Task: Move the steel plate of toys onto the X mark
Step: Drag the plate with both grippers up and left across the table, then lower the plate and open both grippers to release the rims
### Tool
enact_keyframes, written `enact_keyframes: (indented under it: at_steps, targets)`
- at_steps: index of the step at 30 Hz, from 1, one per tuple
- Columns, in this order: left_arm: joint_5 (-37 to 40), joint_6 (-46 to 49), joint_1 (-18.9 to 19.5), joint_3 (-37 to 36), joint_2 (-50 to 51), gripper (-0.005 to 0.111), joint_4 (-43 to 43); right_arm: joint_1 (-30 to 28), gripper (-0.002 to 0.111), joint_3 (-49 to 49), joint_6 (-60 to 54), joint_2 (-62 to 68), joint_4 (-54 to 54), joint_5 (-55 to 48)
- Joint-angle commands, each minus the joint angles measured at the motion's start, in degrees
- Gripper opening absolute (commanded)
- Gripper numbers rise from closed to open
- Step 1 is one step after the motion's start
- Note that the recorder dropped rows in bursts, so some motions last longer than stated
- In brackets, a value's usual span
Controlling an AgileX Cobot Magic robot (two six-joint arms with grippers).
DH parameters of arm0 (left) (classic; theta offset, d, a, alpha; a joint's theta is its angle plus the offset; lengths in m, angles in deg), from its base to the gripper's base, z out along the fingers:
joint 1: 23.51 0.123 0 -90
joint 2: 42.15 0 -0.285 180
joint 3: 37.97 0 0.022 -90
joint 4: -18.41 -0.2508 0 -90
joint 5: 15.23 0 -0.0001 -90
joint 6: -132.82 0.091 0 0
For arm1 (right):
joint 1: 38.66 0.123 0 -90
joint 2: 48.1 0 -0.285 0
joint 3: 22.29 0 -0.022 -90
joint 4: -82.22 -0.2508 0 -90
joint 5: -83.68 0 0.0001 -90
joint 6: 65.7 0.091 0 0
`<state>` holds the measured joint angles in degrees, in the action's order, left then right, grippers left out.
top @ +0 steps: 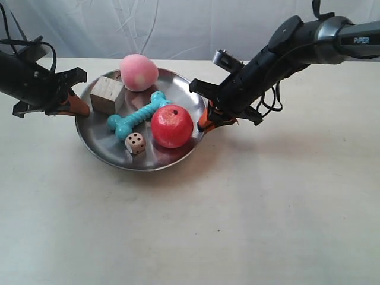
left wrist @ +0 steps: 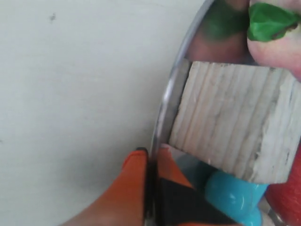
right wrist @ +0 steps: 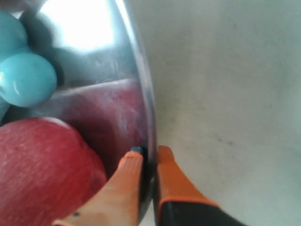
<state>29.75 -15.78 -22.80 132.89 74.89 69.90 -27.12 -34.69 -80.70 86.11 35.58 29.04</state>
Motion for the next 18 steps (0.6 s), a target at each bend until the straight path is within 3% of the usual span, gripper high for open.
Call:
enact_keyframes:
  at_steps: [1, 18]
  targets:
    - [1.3, -4.0, -1.6, 1.0, 2.3, 0.0, 1.9, 3.9, -0.001, -4.5, -0.8, 2.8, -6.8, -5.3]
    - [0.9, -5.9, -1.6, 1.0, 8.9, 0.0, -2.5, 5.2, -0.001, -6.1, 2.0, 7.5, -4.0, -4.7]
